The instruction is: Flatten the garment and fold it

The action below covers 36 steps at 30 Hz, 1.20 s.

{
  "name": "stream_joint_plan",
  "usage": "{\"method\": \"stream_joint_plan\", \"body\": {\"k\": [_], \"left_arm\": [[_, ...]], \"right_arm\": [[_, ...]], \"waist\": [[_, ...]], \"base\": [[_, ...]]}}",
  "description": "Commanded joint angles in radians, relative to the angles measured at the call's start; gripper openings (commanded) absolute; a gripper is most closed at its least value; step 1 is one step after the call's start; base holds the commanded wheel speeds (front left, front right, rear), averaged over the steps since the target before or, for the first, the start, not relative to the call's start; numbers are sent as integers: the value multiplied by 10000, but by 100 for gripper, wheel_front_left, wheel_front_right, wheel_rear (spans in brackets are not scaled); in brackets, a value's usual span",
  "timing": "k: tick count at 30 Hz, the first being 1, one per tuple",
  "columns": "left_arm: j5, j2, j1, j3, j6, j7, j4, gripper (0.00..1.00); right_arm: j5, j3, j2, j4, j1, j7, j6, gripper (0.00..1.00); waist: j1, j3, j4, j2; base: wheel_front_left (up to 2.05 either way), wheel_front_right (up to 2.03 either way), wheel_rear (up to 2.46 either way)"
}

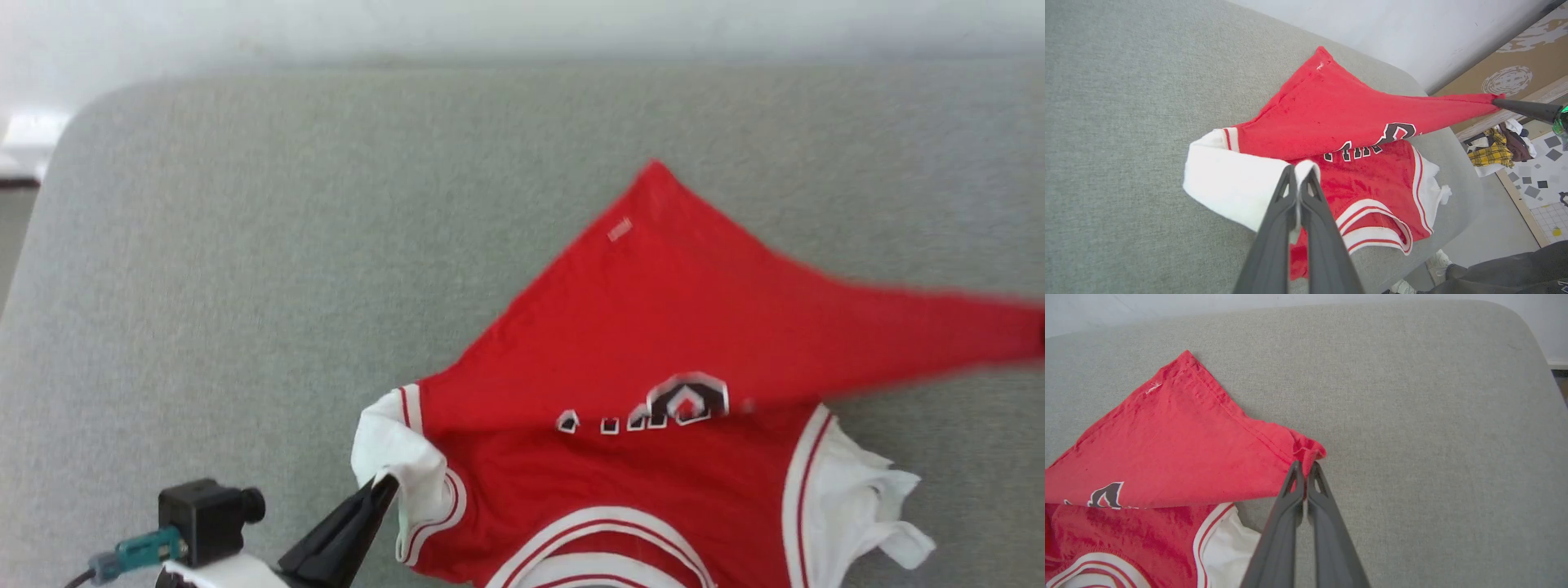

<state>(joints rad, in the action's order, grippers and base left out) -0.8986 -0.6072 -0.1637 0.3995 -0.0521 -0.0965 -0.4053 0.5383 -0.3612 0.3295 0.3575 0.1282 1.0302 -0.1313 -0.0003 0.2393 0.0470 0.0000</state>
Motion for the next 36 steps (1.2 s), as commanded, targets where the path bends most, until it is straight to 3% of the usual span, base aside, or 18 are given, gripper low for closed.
{"method": "stream_joint_plan", "body": {"k": [1, 7, 11, 13, 20, 25, 29, 30, 31, 32, 36], "left_arm": [[-98, -65, -136, -44, -62, 9, -69, 0], [-184, -248, -513, -131, -230, -61, -336, 0], [-205, -343, -646, -192, -324, -98, -506, 0], [-203, -352, -665, -203, -363, -103, -565, 0], [-175, -344, -457, -143, -389, -226, -669, 0], [-141, -364, -250, -79, -389, -374, -689, 0], [-109, -302, -85, 2, -371, -422, -679, 0], [-98, -278, -46, 29, -361, -423, -662, 0], [-87, -252, -15, 51, -351, -415, -643, 0], [-87, -222, 7, 67, -339, -398, -629, 0], [-148, -98, 28, 91, -265, -267, -600, 0]], "right_arm": [[57, -183, -159, 230, -455, 60, 6, 0], [119, -937, -1058, 1231, -2966, 260, 6, 0], [-407, -491, -1373, 1429, -4050, -50, 6, 0], [-983, 109, -1130, 1161, -4332, -560, 6, 0], [-2226, 1962, -982, -1785, -3784, -3287, 6, 0], [-2421, 2569, -976, -3739, -3027, -4327, 6, 0], [-2332, 2638, -941, -4633, -2636, -5018, 6, 0], [-2299, 2632, -891, -4710, -2590, -5092, 6, 8], [-2223, 2608, -841, -4690, -2555, -5111, 6, 51], [-2123, 2524, -799, -4584, -2524, -5115, 6, 100], [-1344, 2168, -412, -3232, -2699, -4177, 6, 100]], "waist": [[3, -645, -466, 0], [3, -825, -471, 0], [3, -806, -447, 0], [3, -773, -438, 0], [3, -652, -394, 0], [3, -616, -404, 0], [3, -584, -369, 0], [3, -575, -353, 0], [3, -564, -343, 0], [3, -550, -338, 0], [3, -479, -292, 0]], "base": [[0, 0, 0], [0, 0, 0], [0, 0, 0], [0, 0, 0], [0, 0, 0], [0, 0, 0], [0, 0, 0], [0, 0, 0], [0, 0, 0], [0, 0, 0], [0, 0, 0]]}}
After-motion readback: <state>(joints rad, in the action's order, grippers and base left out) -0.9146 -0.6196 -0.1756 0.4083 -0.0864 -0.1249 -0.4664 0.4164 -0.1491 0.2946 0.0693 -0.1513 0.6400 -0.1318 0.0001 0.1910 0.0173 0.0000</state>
